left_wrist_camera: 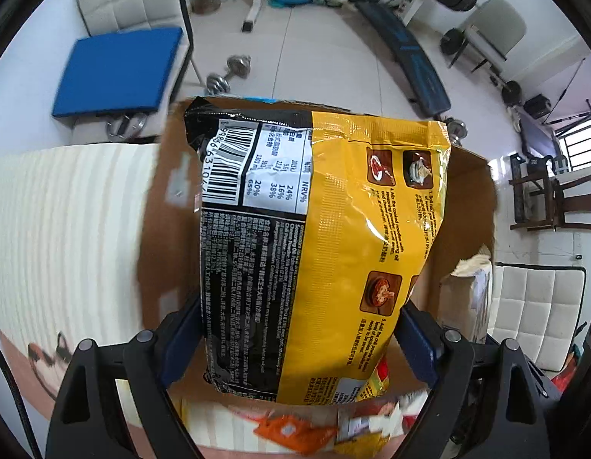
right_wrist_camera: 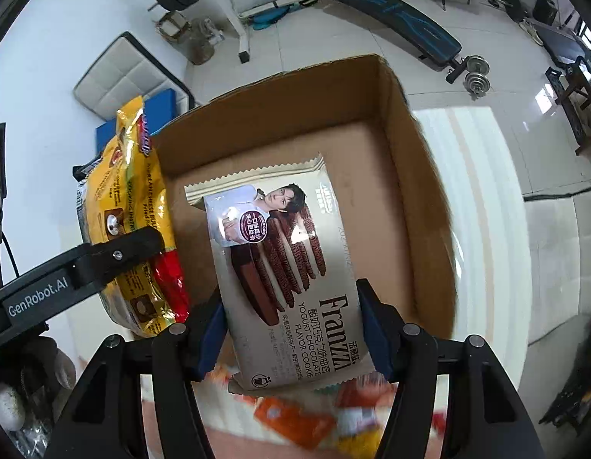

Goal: Organize snacks
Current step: 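Carry both packs into the cardboard box and open both tools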

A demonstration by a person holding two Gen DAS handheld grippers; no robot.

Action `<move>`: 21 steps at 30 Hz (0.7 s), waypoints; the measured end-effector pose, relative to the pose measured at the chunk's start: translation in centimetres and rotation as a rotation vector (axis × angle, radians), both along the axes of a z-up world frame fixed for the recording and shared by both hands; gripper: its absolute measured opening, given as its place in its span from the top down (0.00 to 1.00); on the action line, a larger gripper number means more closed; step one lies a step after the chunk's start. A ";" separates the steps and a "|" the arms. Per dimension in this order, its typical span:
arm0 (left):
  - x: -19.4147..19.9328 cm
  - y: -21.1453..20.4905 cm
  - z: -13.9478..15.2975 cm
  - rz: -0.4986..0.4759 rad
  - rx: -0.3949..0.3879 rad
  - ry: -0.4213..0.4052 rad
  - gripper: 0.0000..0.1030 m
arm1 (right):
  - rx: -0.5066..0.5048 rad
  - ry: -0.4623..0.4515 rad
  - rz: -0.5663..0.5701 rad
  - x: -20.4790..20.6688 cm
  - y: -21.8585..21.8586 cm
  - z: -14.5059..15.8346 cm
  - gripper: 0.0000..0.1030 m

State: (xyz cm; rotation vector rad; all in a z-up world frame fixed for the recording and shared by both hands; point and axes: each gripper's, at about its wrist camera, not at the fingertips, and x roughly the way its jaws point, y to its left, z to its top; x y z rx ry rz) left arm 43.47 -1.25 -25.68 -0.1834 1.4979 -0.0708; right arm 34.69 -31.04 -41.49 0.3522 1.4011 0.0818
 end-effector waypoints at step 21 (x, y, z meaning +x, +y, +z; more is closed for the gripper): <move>2.8 -2.3 -5.4 -0.023 0.008 0.110 0.09 | -0.093 0.091 0.108 7.5 2.8 -6.3 0.08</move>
